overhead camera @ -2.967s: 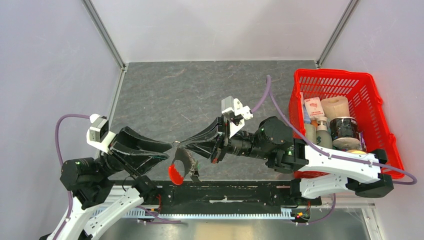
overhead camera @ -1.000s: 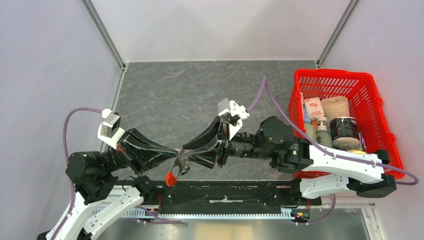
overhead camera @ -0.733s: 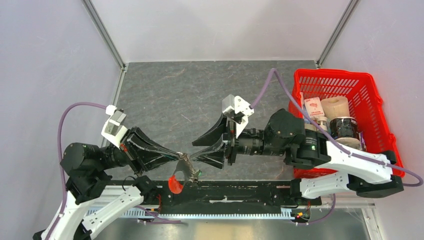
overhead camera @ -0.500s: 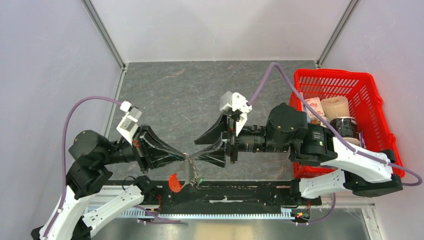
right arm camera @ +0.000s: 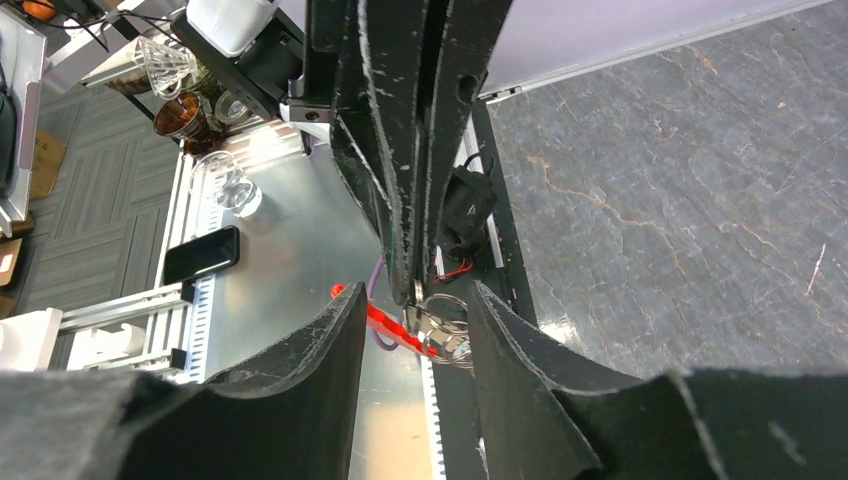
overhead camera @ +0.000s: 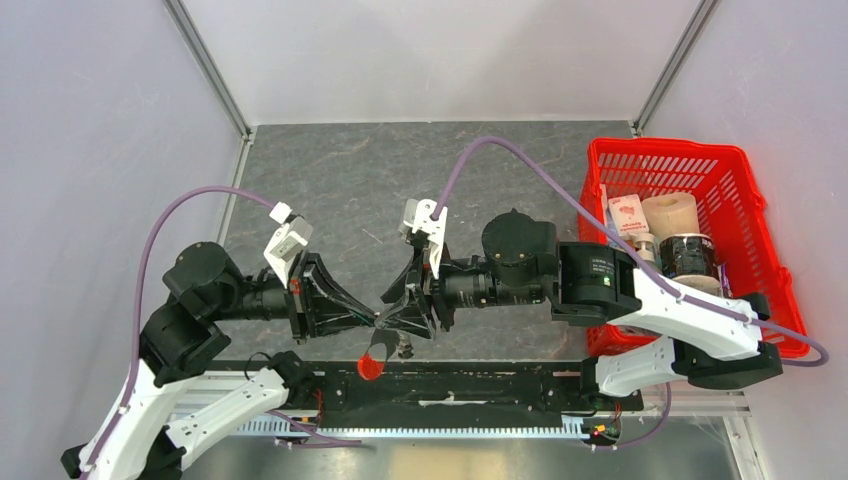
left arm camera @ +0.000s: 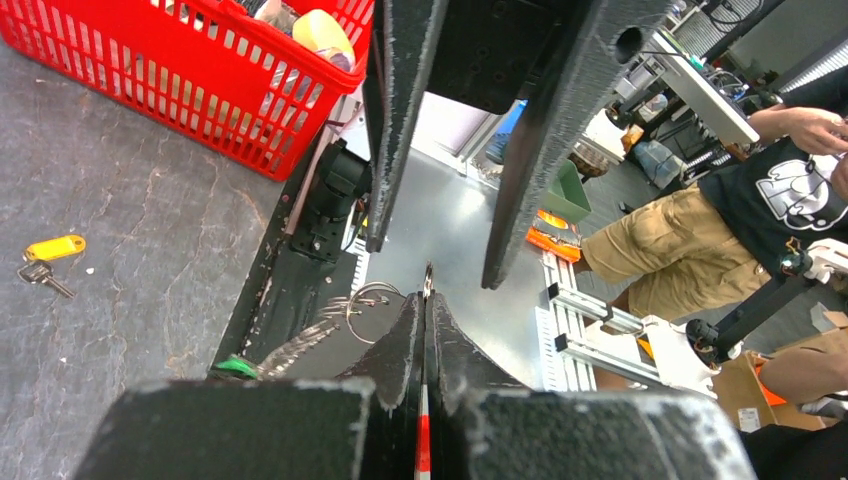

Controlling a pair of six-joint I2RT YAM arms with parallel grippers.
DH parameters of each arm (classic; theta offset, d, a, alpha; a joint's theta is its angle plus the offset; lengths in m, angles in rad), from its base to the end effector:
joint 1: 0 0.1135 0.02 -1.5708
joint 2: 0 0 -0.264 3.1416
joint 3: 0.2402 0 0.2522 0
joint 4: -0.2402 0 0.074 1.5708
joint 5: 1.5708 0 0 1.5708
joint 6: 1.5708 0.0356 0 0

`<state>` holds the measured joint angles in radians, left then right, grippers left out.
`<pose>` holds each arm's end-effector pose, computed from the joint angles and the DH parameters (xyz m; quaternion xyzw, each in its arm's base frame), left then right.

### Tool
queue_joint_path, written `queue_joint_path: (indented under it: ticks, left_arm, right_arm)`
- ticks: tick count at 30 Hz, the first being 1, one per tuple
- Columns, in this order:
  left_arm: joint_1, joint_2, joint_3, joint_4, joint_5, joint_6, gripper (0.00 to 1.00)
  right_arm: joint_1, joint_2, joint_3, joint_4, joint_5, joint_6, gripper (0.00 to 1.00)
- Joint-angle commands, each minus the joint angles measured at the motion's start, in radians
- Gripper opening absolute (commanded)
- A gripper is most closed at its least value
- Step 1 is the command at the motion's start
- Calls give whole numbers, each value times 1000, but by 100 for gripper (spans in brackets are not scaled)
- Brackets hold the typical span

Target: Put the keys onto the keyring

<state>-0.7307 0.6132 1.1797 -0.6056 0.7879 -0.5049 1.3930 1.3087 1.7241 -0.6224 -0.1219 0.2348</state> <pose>0.0410 -0.0706 0.4436 0.3394 0.6314 -0.5963 0.3615 0.0415 0.2552 0.4998 -0.4562 0.6276 0.4898 0.3976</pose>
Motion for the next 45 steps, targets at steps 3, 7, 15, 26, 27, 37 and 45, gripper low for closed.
queue_joint_path:
  ticks: [3, 7, 15, 26, 27, 37, 45]
  left_arm:
    - [-3, -8, 46, -2, 57, 61, 2]
    - [-3, -4, 47, -2, 57, 69, 2]
    - [-3, -6, 54, -7, 50, 74, 2]
    - [-3, -8, 63, -7, 47, 74, 2]
    - [-3, -7, 63, -8, 47, 74, 2]
    - [-3, -13, 61, -7, 39, 75, 2]
    - [-3, -73, 3, 90, 15, 34, 42]
  right_arm:
    - [-7, -25, -3, -1, 1, 25, 48]
    - [-11, -14, 3, -2, -30, 35, 41]
    - [-15, 1, 3, -11, -68, 46, 33]
    - [-20, 29, 2, -19, -102, 55, 31]
    - [-20, 32, 3, -17, -104, 56, 29]
    - [-19, 19, -20, 6, -137, 48, 0]
    - [-19, -104, -198, 208, -142, 46, 0]
